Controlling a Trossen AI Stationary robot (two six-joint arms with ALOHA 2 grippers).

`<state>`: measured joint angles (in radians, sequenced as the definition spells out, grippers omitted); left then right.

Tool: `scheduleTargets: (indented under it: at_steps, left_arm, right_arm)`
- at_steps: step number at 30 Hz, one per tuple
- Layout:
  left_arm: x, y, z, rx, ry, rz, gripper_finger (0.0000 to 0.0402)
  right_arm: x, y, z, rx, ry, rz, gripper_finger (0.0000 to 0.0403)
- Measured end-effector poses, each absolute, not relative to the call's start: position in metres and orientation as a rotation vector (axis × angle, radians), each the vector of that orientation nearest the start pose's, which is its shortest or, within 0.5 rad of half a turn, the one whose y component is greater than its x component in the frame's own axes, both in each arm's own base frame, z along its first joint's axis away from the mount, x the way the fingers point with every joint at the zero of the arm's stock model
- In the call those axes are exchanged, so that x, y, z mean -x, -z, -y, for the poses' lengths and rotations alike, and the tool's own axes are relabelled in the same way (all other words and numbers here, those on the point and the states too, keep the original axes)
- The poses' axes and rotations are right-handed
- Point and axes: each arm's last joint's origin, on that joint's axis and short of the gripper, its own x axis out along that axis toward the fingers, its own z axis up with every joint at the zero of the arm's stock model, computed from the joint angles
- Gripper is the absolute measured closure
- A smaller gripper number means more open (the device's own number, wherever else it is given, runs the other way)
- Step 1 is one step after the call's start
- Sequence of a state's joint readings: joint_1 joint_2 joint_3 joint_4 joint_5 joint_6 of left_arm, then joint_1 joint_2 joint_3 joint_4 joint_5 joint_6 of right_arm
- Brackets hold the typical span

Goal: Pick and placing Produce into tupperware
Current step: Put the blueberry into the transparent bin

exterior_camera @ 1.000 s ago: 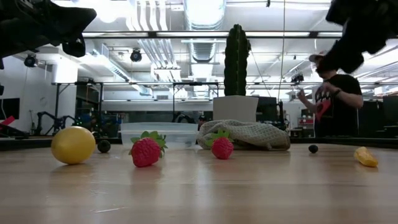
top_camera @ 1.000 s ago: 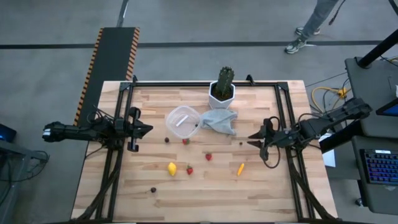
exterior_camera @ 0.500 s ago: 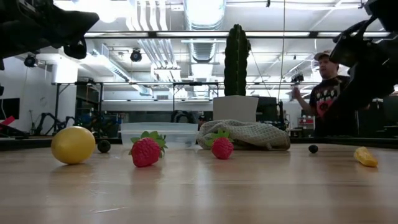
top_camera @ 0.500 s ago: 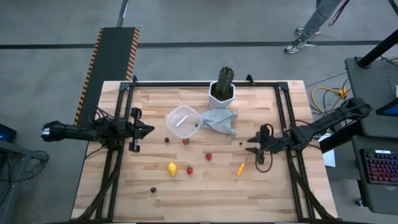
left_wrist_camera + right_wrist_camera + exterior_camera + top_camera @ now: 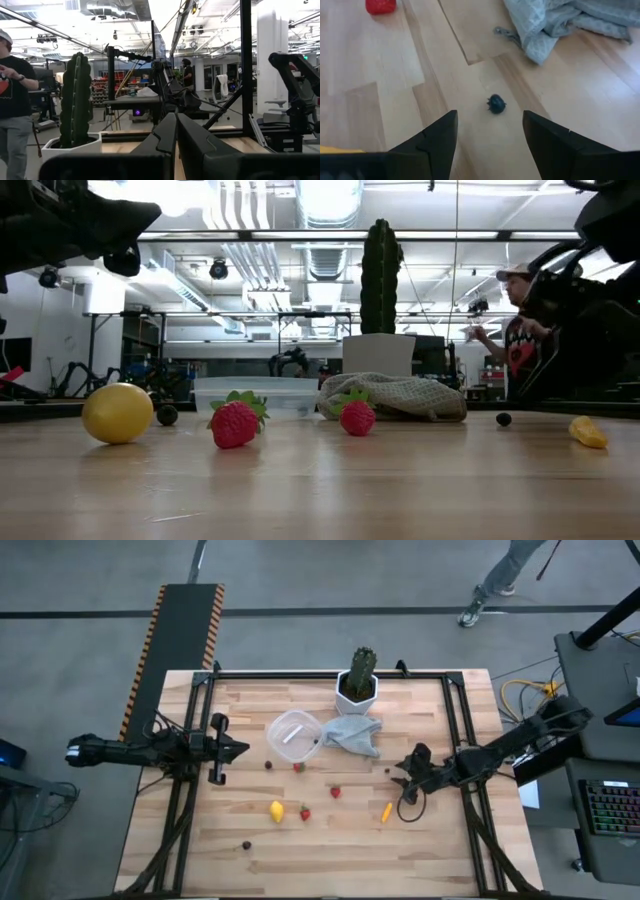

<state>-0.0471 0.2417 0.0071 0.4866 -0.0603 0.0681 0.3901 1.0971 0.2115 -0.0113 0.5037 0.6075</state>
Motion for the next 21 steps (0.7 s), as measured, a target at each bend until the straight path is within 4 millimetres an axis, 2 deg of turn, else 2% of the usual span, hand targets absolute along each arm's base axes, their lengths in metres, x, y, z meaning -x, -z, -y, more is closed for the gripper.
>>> scheduleTargets:
  at_steps: [10,21]
  left_arm:
    - [-0.109,-0.192,0.003,-0.054,-0.021,0.25,0.0402]
    - [-0.109,-0.192,0.003,-0.054,-0.022,0.25,0.0402]
  right_arm:
    - [-0.168,-0.098,-0.051,-0.064,0.454,-0.816,0.0186]
    - [-0.18,-0.1,-0.056,-0.023,0.453,-0.831,0.0187]
